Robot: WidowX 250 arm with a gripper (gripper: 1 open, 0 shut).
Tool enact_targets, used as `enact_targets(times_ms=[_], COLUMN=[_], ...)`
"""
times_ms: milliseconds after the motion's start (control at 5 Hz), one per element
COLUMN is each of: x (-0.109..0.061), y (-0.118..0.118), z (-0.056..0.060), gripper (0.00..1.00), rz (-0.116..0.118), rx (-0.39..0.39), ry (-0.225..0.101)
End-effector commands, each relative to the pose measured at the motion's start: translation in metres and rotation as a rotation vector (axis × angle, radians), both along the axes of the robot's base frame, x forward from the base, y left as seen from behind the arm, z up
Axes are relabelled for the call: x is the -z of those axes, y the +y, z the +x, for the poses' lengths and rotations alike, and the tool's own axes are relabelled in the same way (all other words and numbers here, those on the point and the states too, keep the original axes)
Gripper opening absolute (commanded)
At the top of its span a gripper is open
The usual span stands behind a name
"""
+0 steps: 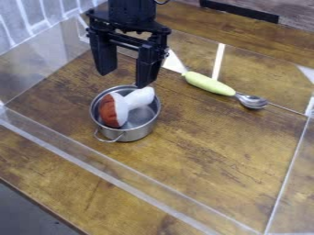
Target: Remove the mushroom from the silver pot and put it on the table
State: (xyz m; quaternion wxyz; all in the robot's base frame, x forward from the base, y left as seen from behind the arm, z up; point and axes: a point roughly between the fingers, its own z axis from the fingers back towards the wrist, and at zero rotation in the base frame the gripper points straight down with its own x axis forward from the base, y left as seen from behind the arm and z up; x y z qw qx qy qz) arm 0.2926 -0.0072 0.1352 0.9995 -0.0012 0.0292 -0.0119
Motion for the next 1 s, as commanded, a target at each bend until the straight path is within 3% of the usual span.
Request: enact_targets(times_ms=[0,200,400,600,800], x=[0.023,0.058,0.081,0.093,0.099], y=[0.008,0.013,0.028,0.043,0.056], z=[-0.001,-0.002,0.006,0.014,0.021], gripper=[1.00,1.00,1.00,0.00,0.00], rz=[0.004,0.012,0.010,0.011,0.010], rx=[0.027,0.056,-0.019,-0.092,-0.163], ry=[0.015,0.028,0.036,0.034,0.034])
